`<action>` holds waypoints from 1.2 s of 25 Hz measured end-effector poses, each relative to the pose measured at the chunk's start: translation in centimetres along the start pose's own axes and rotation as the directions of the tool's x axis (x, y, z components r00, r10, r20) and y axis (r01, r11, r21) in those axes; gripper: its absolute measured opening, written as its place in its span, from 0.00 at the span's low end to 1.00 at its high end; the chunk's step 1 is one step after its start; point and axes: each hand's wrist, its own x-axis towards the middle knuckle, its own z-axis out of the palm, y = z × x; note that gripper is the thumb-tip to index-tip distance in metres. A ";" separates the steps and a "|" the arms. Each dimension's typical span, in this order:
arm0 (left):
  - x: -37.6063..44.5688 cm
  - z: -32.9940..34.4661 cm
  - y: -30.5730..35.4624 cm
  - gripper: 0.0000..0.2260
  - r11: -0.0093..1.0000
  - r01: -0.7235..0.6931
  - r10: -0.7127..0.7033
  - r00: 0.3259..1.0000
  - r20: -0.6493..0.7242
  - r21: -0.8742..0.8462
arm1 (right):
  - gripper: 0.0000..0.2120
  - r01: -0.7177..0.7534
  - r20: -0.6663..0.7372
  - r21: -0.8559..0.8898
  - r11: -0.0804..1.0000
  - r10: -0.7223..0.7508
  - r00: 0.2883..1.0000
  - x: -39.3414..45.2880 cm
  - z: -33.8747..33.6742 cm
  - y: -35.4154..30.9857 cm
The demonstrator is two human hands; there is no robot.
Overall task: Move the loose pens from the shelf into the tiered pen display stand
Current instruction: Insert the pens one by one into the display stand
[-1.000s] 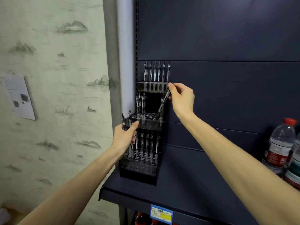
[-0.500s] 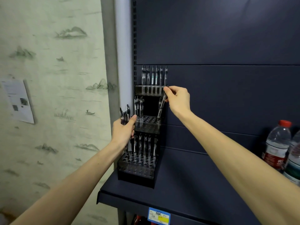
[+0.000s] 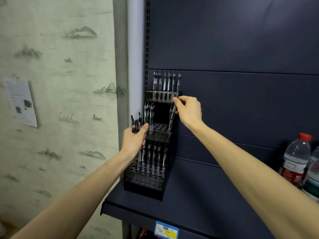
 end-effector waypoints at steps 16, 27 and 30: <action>-0.9 -1.0 1.1 0.12 1.000 -0.004 0.004 1.000 0.015 -0.011 | 0.07 -0.023 0.071 -0.108 0.994 0.031 0.997 -1.1 1.2 0.3; -1.1 -1.5 0.7 0.12 1.000 0.004 -0.006 0.997 0.073 0.025 | 0.07 -0.152 0.172 -0.017 0.988 0.153 0.973 -0.1 0.2 0.1; -1.5 -1.1 0.7 0.12 0.999 -0.014 0.009 0.993 0.119 0.044 | 0.07 -0.191 0.212 0.018 0.981 0.183 0.960 0.0 0.3 -0.2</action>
